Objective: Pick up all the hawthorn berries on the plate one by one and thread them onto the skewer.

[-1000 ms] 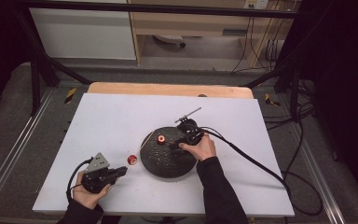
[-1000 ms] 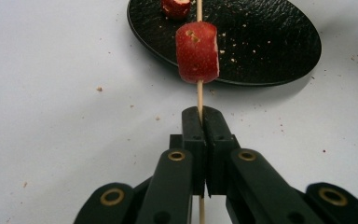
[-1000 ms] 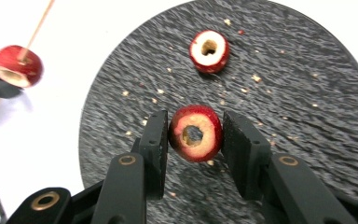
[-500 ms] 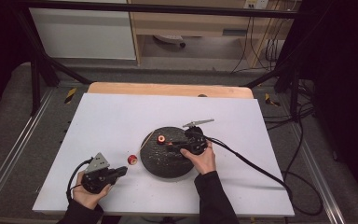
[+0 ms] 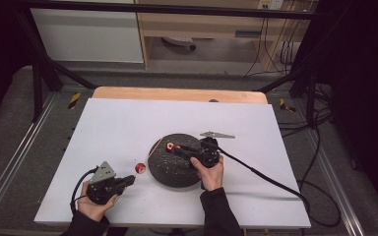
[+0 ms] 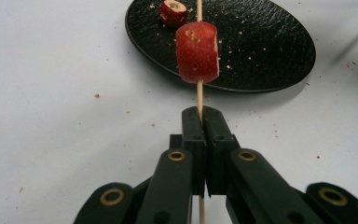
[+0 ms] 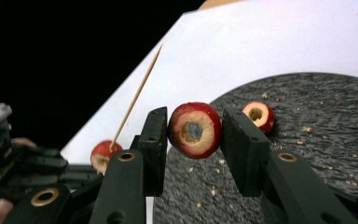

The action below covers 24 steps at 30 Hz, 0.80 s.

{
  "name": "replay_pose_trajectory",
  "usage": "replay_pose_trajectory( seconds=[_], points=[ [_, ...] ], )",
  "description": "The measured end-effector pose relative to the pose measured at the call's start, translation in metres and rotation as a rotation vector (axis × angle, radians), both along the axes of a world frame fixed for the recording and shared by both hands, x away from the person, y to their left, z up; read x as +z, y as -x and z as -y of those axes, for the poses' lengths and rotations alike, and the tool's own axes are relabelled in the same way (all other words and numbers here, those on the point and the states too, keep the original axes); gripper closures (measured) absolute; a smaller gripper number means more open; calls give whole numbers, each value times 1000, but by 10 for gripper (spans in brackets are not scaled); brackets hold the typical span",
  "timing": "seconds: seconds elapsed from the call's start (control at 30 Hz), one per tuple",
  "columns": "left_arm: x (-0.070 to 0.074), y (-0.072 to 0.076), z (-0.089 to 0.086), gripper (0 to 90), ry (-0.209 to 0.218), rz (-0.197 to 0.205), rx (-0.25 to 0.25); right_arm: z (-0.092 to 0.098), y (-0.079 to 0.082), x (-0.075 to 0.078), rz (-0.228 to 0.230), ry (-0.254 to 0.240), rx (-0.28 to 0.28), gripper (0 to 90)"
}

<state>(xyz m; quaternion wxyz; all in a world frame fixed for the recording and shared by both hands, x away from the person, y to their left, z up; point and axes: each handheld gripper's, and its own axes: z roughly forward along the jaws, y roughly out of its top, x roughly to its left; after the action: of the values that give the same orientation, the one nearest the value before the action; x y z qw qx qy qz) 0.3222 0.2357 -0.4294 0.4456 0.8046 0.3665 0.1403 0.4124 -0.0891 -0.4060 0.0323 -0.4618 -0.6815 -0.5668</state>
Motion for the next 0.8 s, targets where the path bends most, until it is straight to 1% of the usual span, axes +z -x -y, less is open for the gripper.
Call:
replay_pose_trajectory(
  seconds=[0.17, 0.23, 0.37, 0.43, 0.5, 0.63, 0.77, 0.8],
  points=[
    [0, 1, 1, 883, 5, 4, 1, 0, 2, -3, 10, -62, -42, 626],
    [0, 2, 2, 883, 5, 5, -1, 1, 2, -3, 12, -79, -58, 626],
    [0, 3, 4, 883, 11, 9, 4, 2, 2, -3, 30, -114, -84, 626],
    [0, 3, 5, 883, 15, 9, 8, 3, 2, -2, 28, -135, -100, 626],
    [0, 4, 6, 883, 21, 10, 12, 4, 1, -2, 40, -155, -115, 627],
    [0, 5, 9, 882, 29, 14, 17, 5, 0, -1, 47, -200, -149, 627],
    [0, 7, 14, 882, 37, 21, 16, 6, 0, 1, 65, -231, -177, 627],
    [1, 7, 15, 882, 38, 23, 18, 6, 0, 2, 63, -242, -182, 627]
  ],
)
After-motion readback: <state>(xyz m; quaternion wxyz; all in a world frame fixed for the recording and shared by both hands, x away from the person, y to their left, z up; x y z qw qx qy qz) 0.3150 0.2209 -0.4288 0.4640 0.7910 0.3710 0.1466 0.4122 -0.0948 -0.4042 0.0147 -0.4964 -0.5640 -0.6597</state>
